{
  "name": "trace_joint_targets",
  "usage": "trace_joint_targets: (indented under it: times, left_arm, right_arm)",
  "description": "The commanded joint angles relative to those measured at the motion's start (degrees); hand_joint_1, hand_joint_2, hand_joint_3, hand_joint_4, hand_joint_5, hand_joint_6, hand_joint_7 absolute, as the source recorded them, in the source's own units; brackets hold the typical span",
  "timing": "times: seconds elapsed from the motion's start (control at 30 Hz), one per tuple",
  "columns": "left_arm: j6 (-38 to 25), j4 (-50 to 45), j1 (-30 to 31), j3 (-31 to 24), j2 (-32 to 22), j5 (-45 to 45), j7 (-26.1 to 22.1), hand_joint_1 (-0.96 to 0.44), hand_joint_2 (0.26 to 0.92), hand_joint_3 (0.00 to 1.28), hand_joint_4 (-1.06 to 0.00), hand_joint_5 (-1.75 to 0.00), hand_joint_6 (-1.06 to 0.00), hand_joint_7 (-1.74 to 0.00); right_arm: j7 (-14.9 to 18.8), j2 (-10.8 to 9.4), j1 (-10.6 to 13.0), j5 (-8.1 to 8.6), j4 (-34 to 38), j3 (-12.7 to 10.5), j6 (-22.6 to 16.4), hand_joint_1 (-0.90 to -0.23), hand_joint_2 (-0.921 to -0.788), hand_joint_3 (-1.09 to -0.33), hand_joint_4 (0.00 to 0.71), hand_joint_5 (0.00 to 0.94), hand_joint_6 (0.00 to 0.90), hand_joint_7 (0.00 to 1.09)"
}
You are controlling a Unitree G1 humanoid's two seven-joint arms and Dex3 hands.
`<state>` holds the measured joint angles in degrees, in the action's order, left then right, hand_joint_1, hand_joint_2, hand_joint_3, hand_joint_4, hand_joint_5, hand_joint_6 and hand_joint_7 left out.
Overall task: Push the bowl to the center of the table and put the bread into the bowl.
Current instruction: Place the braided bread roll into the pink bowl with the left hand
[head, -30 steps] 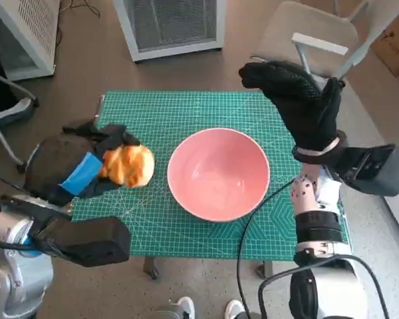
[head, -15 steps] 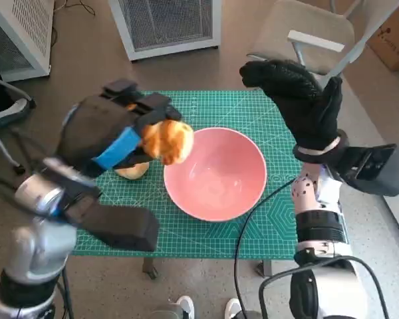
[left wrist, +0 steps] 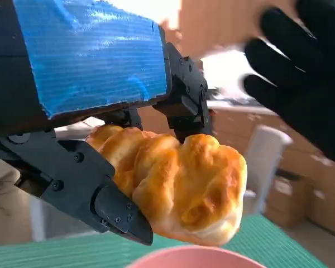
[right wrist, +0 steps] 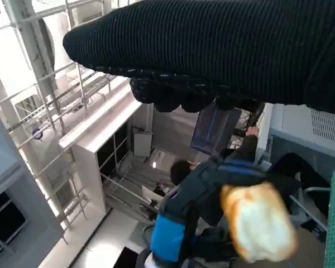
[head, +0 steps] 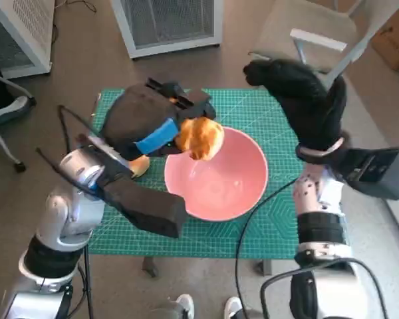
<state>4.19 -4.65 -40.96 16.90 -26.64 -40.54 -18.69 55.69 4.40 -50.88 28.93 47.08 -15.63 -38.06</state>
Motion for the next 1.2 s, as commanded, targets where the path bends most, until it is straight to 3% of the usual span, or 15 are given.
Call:
trace_joint_targets:
  times: [0.03, 0.3, 0.6, 0.9, 1.07, 1.1, 1.2]
  left_arm:
    - [3.25, 4.12, -2.49, 2.06, 1.34, -0.41, 1.57, 0.0, 0.92, 0.07, -0.66, -1.15, -0.65, -1.19]
    - [8.19, 12.33, -4.76, 4.46, 1.93, -1.55, 3.65, 0.0, 0.897, 0.05, -0.76, -1.14, -0.7, -1.05]
    - [10.56, 17.95, -5.44, 5.26, 2.33, -2.16, 4.88, 0.0, 0.894, 0.04, -0.79, -1.12, -0.7, -1.05]
    - [7.92, 21.44, -5.04, 5.41, 4.1, -0.64, 2.58, 0.0, 0.918, 0.06, -0.69, -1.21, -0.65, -1.1]
    - [4.11, 21.49, -4.17, 4.57, 5.08, 2.02, -1.08, 0.0, 0.921, 0.27, -0.44, -1.41, -0.41, -1.4]
    - [3.52, 21.27, -3.91, 4.37, 5.09, 2.49, -1.6, -0.02, 0.882, 0.25, -0.37, -1.07, -0.35, -1.13]
    - [1.7, 20.14, -3.22, 3.94, 5.02, 3.51, -2.98, -0.07, 0.885, 0.11, -0.4, -0.41, -0.38, -0.59]
  right_arm:
    - [-0.61, 0.17, 1.88, -0.65, -0.53, 0.1, -0.17, -0.635, -0.921, -0.721, 0.207, 0.001, -0.001, 0.59]
    - [-1.16, 0.37, 2.48, -0.64, -1.06, 0.02, -0.51, -0.635, -0.921, -0.722, 0.207, 0.001, -0.001, 0.59]
    - [-1.71, 0.41, 2.83, -0.78, -1.34, 0.15, -0.76, -0.635, -0.921, -0.721, 0.207, 0.001, -0.001, 0.58]
    - [-2.52, 0.38, 3.06, -0.99, -1.83, 0.44, -0.68, -0.643, -0.921, -0.718, 0.207, 0.001, -0.001, 0.58]
    - [-2.78, 0.47, 3.27, -0.87, -2.33, 0.5, -0.2, -0.649, -0.921, -0.716, 0.207, 0.001, -0.001, 0.58]
    - [-2.84, 0.46, 3.28, -0.91, -2.31, 0.51, -0.23, -0.65, -0.921, -0.716, 0.207, 0.001, -0.001, 0.58]
    - [-3.03, 0.4, 3.28, -1.05, -2.31, 0.62, -0.3, -0.651, -0.921, -0.715, 0.208, 0.001, -0.001, 0.58]
